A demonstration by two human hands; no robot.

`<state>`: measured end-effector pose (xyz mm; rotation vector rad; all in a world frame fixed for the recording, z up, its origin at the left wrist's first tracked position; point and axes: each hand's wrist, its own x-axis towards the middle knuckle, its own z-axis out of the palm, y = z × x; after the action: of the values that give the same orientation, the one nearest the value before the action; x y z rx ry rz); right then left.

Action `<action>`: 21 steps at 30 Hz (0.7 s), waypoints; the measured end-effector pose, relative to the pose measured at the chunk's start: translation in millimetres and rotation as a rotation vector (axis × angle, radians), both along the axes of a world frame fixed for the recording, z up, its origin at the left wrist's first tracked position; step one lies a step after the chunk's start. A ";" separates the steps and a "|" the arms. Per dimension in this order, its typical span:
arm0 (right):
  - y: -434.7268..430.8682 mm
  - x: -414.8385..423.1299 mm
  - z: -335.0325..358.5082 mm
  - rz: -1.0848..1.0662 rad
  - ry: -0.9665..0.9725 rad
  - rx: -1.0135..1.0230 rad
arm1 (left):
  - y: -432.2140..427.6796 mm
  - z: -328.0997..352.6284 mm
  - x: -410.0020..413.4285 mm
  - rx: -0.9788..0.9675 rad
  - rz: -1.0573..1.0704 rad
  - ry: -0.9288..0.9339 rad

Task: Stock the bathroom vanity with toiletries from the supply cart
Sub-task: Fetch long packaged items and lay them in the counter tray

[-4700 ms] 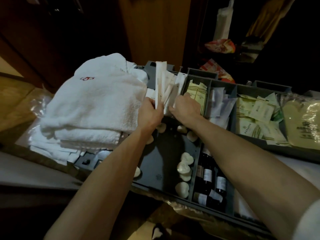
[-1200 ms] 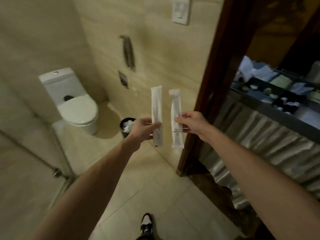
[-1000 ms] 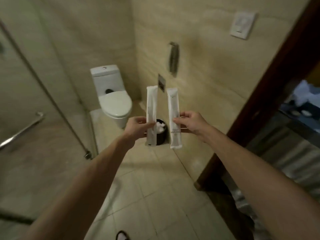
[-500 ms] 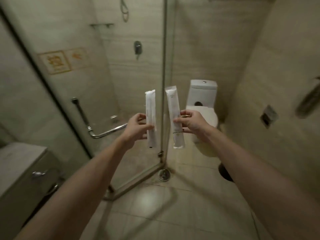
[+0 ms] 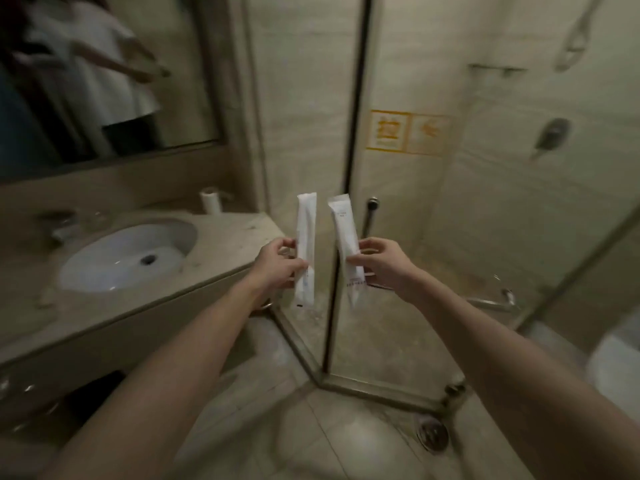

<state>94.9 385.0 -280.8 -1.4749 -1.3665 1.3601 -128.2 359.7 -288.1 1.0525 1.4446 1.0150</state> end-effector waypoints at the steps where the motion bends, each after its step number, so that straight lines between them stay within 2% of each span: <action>1: 10.2 -18.9 -2.1 0.052 -0.002 0.008 | -6.3 -0.4 -16.4 -0.006 0.053 0.009; 7: 39.7 -150.9 -7.5 0.373 -0.004 0.020 | -67.8 -2.4 -116.4 -0.025 0.373 0.063; 15: -6.5 -330.9 -7.4 0.748 -0.047 0.095 | -170.0 -16.0 -266.0 -0.066 0.777 0.121; 18: -29.1 -395.8 -9.7 0.837 -0.069 0.096 | -201.3 -26.8 -323.4 -0.099 0.850 0.162; 21: -40.3 -458.4 -17.1 0.872 -0.099 0.089 | -218.8 -41.9 -381.0 -0.142 0.836 0.214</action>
<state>-363.5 344.6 -297.9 -0.8968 -2.2440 1.6986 -509.2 140.8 -330.0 0.4365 2.1755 1.3659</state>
